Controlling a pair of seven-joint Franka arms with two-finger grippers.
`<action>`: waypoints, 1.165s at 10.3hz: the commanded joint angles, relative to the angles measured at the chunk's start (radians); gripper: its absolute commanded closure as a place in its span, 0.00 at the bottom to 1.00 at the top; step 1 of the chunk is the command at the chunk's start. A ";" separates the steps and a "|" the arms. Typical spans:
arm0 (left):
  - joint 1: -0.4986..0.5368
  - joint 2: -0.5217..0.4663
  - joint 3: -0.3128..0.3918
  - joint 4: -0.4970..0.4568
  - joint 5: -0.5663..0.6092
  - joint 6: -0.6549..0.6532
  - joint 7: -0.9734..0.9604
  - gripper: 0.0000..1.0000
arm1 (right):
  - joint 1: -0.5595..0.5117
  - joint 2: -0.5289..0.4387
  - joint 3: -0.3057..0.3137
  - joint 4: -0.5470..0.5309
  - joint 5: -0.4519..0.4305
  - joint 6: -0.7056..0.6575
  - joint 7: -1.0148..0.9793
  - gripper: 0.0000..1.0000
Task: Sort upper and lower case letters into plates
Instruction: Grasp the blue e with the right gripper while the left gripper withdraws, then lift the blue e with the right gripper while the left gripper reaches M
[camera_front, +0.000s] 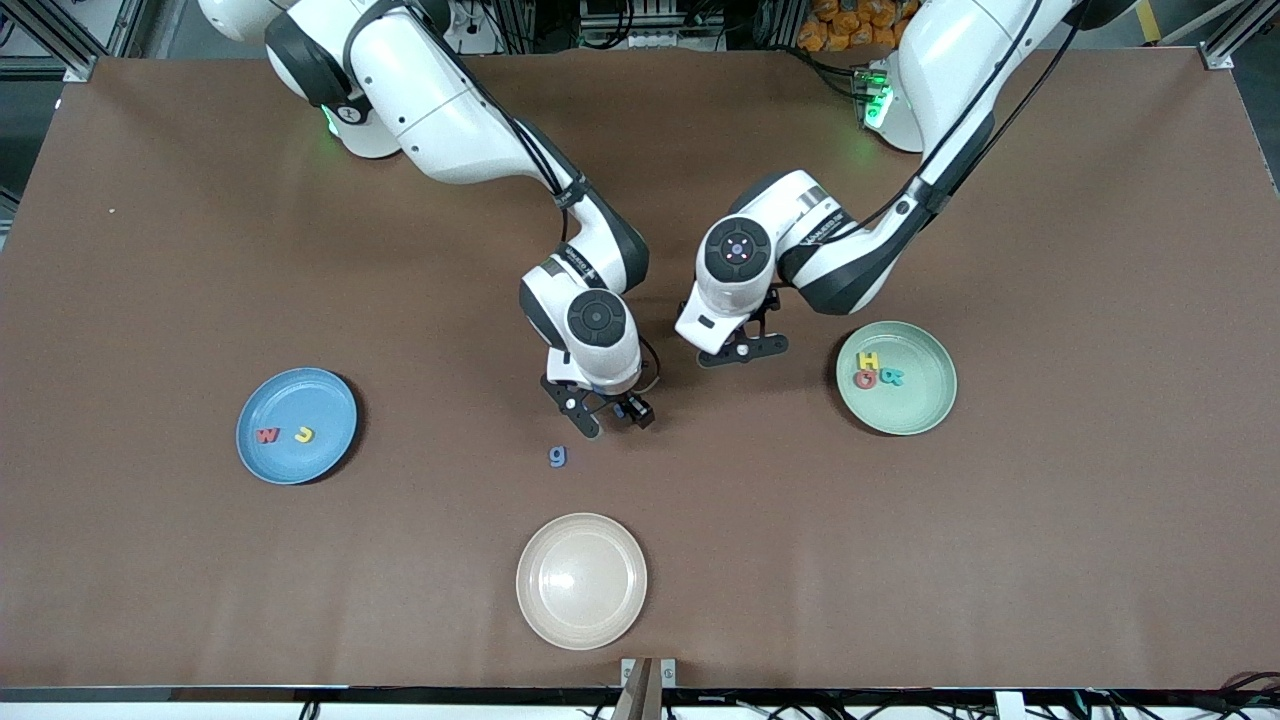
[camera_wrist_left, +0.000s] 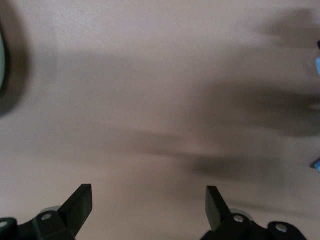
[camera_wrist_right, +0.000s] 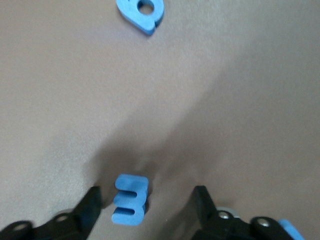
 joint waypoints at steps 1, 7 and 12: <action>-0.005 0.027 0.003 0.020 0.034 0.017 -0.008 0.00 | 0.016 0.024 -0.010 0.030 -0.044 -0.002 0.028 1.00; -0.031 0.070 0.003 0.070 0.034 0.035 -0.105 0.00 | 0.001 0.003 -0.007 0.033 -0.040 -0.014 0.011 1.00; -0.098 0.139 0.050 0.166 0.034 0.081 -0.202 0.00 | -0.154 -0.071 -0.001 0.027 -0.024 -0.100 -0.155 1.00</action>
